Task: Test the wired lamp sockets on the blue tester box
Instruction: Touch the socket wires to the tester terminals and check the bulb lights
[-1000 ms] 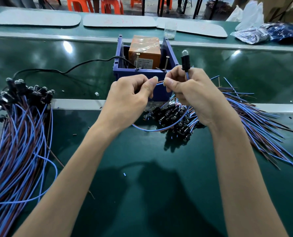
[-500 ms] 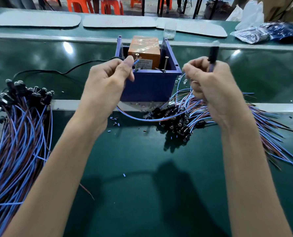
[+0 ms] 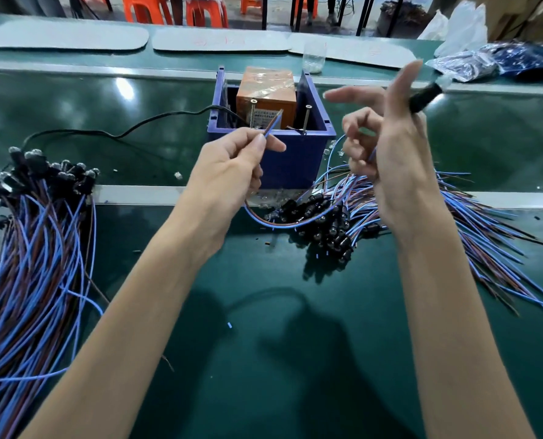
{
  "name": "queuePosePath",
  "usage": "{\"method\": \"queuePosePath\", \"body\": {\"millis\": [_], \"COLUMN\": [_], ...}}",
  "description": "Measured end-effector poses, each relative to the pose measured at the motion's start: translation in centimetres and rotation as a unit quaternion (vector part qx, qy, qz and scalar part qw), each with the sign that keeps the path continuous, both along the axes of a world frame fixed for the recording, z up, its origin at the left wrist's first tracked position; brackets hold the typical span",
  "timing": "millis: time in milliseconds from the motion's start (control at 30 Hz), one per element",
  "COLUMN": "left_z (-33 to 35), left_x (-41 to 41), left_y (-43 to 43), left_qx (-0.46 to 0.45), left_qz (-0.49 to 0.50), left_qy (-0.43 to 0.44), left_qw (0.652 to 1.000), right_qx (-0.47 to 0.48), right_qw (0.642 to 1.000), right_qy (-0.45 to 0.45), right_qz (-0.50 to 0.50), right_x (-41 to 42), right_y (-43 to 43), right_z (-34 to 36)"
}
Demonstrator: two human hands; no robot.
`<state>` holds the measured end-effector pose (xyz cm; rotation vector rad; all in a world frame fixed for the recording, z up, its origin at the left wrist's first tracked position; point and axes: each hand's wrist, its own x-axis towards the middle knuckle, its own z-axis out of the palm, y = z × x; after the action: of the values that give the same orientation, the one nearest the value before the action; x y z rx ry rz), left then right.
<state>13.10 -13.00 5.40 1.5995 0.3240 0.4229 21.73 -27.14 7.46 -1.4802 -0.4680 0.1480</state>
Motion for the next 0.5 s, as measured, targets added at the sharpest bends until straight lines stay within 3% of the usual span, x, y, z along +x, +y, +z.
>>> {"method": "queuePosePath", "body": {"millis": [167,333,500], "left_z": [0.1,0.4,0.8], "left_x": [0.0,0.1,-0.2], "left_y": [-0.5,-1.7,-2.3], "left_qx": [-0.133,-0.265,-0.347], "left_qz": [0.017,-0.002,-0.035], "left_qy": [-0.032,-0.054,-0.081], "left_qw": [0.991,0.963,0.934], "right_qx": [-0.036,-0.089,-0.057], "right_qw": [0.998,0.992,0.982], "right_qy": [0.038,-0.006,0.029], "right_qz": [0.042,0.091,0.177], "right_x": [-0.1,-0.8,-1.5], "right_y": [0.4,0.9,1.7], "right_z": [-0.4,-1.2,-1.7]}}
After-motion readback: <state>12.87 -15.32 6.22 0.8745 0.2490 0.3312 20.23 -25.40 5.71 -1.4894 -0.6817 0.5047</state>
